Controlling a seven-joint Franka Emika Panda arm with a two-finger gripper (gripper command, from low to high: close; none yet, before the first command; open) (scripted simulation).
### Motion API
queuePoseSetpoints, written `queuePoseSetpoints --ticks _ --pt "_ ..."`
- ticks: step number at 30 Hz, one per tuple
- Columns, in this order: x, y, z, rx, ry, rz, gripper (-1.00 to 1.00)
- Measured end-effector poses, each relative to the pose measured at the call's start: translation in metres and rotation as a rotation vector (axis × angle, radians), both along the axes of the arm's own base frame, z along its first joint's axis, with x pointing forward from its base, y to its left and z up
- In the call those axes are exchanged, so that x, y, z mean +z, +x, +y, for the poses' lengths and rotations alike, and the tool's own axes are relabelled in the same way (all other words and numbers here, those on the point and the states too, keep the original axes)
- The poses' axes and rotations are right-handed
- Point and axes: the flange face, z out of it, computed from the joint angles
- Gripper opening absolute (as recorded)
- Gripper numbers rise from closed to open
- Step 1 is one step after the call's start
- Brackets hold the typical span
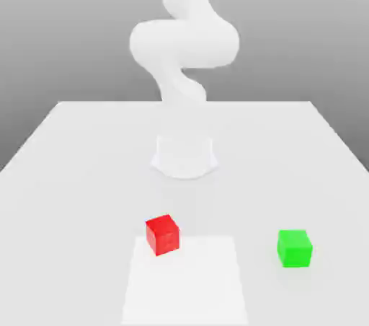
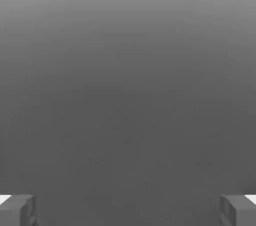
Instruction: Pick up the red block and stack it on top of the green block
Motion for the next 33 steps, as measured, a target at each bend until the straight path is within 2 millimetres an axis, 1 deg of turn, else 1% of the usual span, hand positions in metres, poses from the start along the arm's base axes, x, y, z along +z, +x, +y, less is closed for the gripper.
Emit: queuePoseSetpoints --ticks 2,4,7,9,12,17,18,19,23,24,29,30,31,33 --pt "-0.05 0.02 -0.003 0.033 -0.042 0.076 0.0" --pt "-0.099 0.033 -0.007 0.067 -0.076 0.151 0.0" --pt "-0.174 0.041 -0.015 0.124 -0.116 0.264 0.0" --pt "-0.225 0.039 -0.021 0.166 -0.134 0.341 0.0" --pt "-0.3 0.023 -0.03 0.237 -0.15 0.46 0.0" --pt "-0.428 -0.029 -0.039 0.376 -0.145 0.658 0.0" --pt "-0.452 -0.036 -0.04 0.396 -0.142 0.686 0.0" --pt "-0.468 -0.04 -0.04 0.409 -0.143 0.699 0.0" --pt "-0.507 -0.047 -0.042 0.415 -0.143 0.713 0.0" --pt "-0.514 -0.048 -0.042 0.415 -0.144 0.715 -1.0" --pt "-0.514 -0.048 -0.042 0.415 -0.143 0.716 -1.0" --pt "-0.518 -0.049 -0.042 0.415 -0.142 0.716 -1.0" --pt "-0.515 -0.048 -0.042 0.416 -0.142 0.715 -1.0" --pt "-0.503 -0.047 -0.042 0.415 -0.142 0.715 -1.0"
